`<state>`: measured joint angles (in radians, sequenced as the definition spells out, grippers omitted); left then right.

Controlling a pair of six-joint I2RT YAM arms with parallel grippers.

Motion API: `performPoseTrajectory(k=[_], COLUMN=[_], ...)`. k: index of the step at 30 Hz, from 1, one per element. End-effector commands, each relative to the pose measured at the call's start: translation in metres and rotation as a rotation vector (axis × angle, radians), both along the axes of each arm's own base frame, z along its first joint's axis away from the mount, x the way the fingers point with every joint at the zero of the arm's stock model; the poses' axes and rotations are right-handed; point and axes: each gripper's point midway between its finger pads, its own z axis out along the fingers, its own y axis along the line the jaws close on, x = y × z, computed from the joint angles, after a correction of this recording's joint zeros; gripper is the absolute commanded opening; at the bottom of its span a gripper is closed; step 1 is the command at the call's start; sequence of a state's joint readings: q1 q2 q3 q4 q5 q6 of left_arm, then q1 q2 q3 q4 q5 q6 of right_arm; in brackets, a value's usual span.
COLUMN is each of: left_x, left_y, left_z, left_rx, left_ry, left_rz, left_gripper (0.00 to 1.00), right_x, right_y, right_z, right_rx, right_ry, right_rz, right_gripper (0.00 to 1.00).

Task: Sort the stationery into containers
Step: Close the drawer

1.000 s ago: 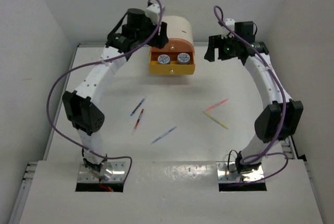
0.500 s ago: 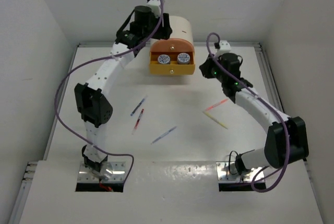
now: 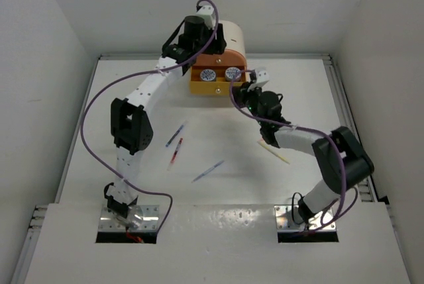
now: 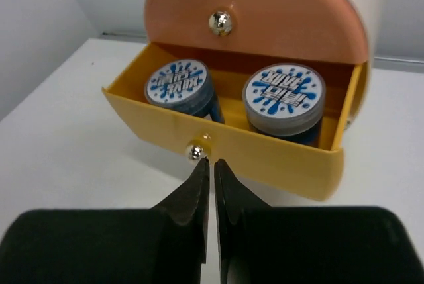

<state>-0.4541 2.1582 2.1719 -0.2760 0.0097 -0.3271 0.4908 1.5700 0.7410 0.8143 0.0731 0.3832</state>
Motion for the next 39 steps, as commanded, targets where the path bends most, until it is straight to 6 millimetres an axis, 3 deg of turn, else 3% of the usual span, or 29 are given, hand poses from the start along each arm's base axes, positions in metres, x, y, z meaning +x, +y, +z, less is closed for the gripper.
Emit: performPoseTrajectory(k=[1,4,8,17,20,25,26,32,35,39], left_x=[-0.003,-0.006,-0.007,-0.009,-0.009,-0.011,-0.012,-0.01,-0.012,-0.01], left_y=[-0.007,-0.009,-0.008,-0.008,-0.009,-0.011,-0.012,-0.011,-0.012,-0.011], left_z=[0.018,0.007,0.002,-0.012,-0.013,-0.018,-0.019,-0.027,-0.03,-0.036], left_rx=[-0.057,-0.057,-0.05,-0.064,-0.063,-0.064,-0.064,-0.056,-0.051,-0.044], left_ry=[-0.03,0.005,0.021,0.073,0.075,0.091,0.094,0.107,0.118,0.122], left_rz=[-0.09,-0.126,-0.131,-0.127,-0.133,-0.143,-0.148,-0.146,-0.151,-0.149], left_gripper=[0.63,0.63,0.63,0.63,0.63,0.63,0.63,0.63,0.63,0.62], right_x=[-0.001,-0.002,-0.01,-0.003,0.008,0.031,0.037,0.069,0.074,0.085], right_y=[0.015,0.017,0.024,0.019,0.015,0.009,0.009,-0.001,-0.003,-0.001], right_z=[0.009,0.001,0.009,0.015,0.007,0.014,0.008,0.017,0.026,0.023], right_rx=[0.032,0.004,-0.005,-0.041,-0.071,-0.097,-0.109,-0.095,-0.101,-0.094], right_ry=[-0.211,-0.282,-0.382,-0.448,-0.445,-0.498,-0.481,-0.521,-0.556,-0.562], right_rz=[0.068,0.075,0.121,0.01,-0.04,-0.127,-0.136,-0.221,-0.24,-0.236], right_gripper=[0.06,0.03,0.0,0.0,0.0,0.0,0.0,0.0,0.0,0.0])
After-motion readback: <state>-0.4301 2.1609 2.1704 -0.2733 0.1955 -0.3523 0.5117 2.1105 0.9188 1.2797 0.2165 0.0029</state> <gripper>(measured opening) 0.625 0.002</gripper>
